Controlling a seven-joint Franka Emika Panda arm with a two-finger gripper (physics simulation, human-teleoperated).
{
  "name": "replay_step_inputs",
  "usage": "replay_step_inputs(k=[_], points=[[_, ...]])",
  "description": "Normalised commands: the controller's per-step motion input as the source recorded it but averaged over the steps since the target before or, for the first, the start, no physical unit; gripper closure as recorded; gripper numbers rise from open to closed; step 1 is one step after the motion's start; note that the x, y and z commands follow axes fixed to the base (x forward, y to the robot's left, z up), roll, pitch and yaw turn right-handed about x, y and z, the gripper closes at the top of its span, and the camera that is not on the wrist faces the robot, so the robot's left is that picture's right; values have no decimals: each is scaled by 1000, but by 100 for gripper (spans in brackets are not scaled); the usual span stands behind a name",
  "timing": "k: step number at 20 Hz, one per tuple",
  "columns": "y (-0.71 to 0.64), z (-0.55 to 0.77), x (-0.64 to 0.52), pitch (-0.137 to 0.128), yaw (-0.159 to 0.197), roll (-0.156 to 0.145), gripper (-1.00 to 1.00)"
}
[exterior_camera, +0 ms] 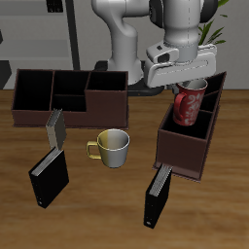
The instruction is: Place the red mug into the left desk caddy's right compartment and place the right black book into the back desk caddy's left compartment
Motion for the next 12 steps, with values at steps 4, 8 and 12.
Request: replay_step_inputs(k=[4, 8, 12], points=[[64, -224, 51, 36, 42, -5, 100], [-23, -222, 51, 39, 22, -18, 100], [-5, -243, -8, 33, 18, 2, 100]])
